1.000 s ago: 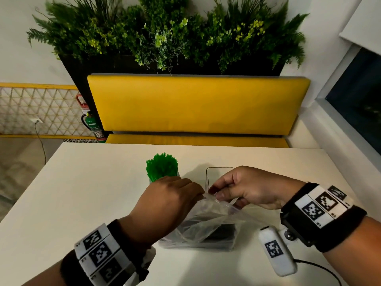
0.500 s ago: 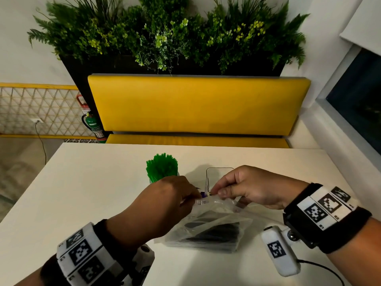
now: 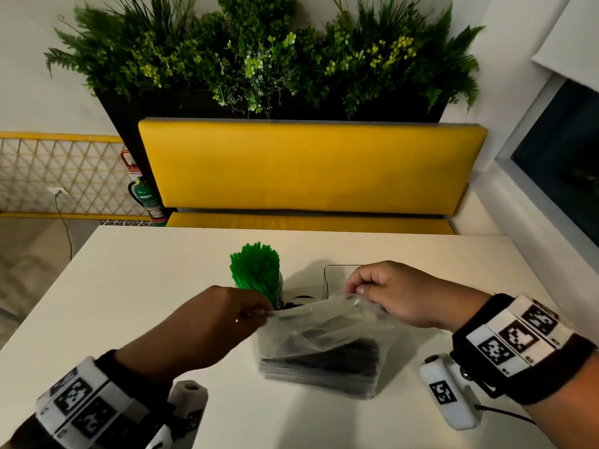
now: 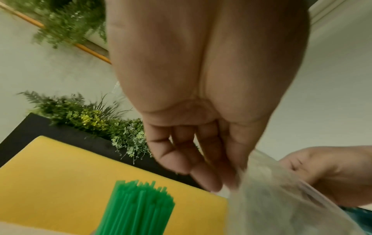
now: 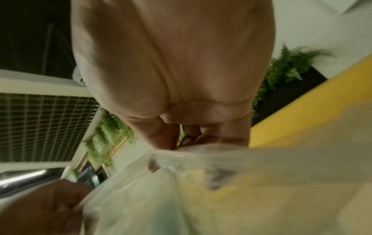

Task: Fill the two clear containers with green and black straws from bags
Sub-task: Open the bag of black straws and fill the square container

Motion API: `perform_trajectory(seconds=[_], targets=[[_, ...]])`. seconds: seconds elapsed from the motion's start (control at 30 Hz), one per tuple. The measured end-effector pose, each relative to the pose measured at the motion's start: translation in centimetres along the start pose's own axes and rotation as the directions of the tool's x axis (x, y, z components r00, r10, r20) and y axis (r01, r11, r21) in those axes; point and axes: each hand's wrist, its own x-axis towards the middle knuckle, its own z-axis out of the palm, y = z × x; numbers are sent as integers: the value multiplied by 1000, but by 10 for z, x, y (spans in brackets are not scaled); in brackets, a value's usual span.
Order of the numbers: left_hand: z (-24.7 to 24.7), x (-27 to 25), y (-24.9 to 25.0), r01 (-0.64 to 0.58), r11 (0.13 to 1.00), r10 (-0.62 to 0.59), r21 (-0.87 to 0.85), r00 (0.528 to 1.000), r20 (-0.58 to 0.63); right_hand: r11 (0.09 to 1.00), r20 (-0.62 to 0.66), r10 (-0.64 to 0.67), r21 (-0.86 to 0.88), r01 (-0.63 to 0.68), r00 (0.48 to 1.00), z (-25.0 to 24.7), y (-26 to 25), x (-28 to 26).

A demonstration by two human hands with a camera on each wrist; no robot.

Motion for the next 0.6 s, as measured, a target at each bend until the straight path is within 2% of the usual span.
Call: perform_trajectory(seconds=[0.07, 0.1, 0.17, 0.23, 0.33, 0.47, 0.6], targets=[[1, -1, -1, 12, 998, -13, -54, 1000, -25, 990, -48, -67, -126, 61, 997, 4, -9, 0], [2, 0, 1, 2, 998, -4, -60, 999, -33, 979, -76, -143, -159, 129, 987, 9, -18, -1], [4, 3, 8, -24, 997, 20, -67, 998, -67, 943, -94, -289, -197, 267, 953, 22, -41, -2], [4, 3, 14, -79, 996, 72, -48, 989, -132, 909, -89, -370, -240, 341, 925, 35, -62, 0], [0, 1, 17, -126, 992, 124, -1, 973, -193, 899, -146, -405, -241, 365, 903, 44, -72, 6], [-1, -4, 15, -103, 994, 97, -47, 988, -117, 888, -122, -426, -247, 388, 896, 45, -69, 11], [-7, -8, 7, -111, 993, 106, -39, 988, -113, 843, -71, -420, -400, 360, 905, 36, -55, 11]])
